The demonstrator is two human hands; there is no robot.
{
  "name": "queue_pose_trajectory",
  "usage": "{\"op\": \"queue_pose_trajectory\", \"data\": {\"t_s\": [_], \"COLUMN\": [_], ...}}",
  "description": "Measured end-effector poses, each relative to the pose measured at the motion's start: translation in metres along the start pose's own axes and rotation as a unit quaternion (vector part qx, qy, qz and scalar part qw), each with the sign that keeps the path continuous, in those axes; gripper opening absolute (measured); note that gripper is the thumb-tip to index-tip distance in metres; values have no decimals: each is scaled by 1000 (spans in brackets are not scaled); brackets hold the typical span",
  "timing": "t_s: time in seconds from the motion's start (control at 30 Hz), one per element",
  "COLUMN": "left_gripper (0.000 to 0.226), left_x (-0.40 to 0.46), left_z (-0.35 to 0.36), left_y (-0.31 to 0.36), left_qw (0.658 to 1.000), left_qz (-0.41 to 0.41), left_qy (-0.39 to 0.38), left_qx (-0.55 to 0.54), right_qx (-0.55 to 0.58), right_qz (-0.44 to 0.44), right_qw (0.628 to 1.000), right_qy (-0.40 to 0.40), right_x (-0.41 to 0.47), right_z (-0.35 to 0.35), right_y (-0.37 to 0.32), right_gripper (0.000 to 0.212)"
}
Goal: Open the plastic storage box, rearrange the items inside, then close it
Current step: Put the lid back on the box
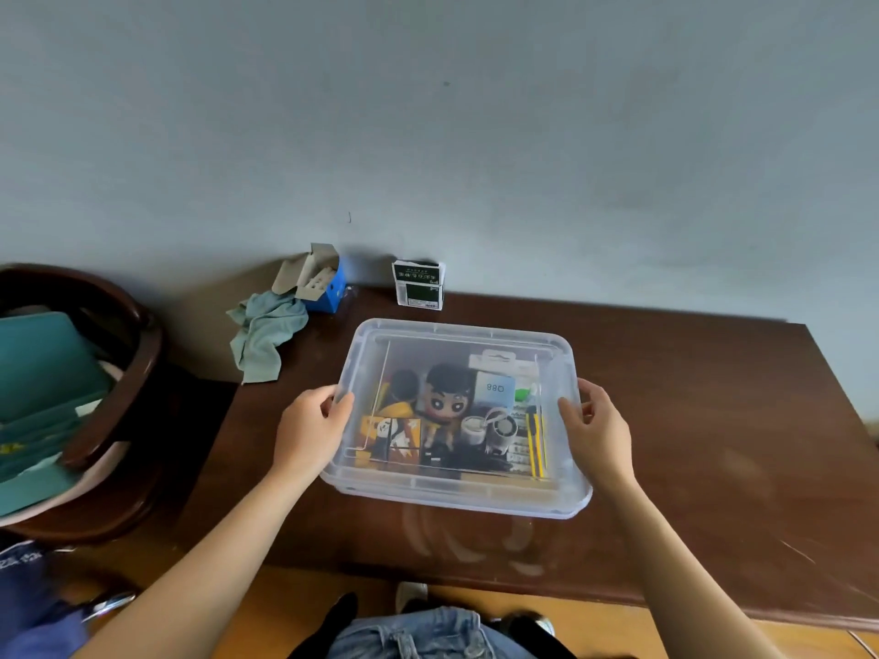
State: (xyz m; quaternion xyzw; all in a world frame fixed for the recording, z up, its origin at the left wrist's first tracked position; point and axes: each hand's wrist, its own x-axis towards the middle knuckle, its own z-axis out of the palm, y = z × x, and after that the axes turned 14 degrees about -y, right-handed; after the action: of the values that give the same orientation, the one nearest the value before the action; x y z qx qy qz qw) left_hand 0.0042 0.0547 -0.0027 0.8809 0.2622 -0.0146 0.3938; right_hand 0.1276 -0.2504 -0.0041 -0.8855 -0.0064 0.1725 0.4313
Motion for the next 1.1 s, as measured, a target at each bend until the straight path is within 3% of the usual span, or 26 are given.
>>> {"op": "queue_pose_trajectory", "data": {"t_s": [0.33, 0.7, 0.9, 1.1], "left_gripper": [36, 40, 39, 46], "left_x": [1, -1, 17, 39], "left_z": [8, 14, 9, 9], "left_y": [-4, -10, -20, -18], "left_qw": [993, 990, 992, 994], "left_qz": [-2, -14, -63, -88], "left_qy": [-15, -26, -110, -61], "left_qx": [113, 138, -20, 22], "right_qx": [-94, -167, -104, -26], "right_qz": [5, 9, 23, 66], "right_qw": [995, 986, 994, 997], "right_qy": [17, 17, -16, -25], "right_x": [-2, 0, 10, 27], "right_z": [6, 5, 4, 1], "right_y": [3, 14, 20, 15], "right_gripper": [39, 40, 39, 36]}}
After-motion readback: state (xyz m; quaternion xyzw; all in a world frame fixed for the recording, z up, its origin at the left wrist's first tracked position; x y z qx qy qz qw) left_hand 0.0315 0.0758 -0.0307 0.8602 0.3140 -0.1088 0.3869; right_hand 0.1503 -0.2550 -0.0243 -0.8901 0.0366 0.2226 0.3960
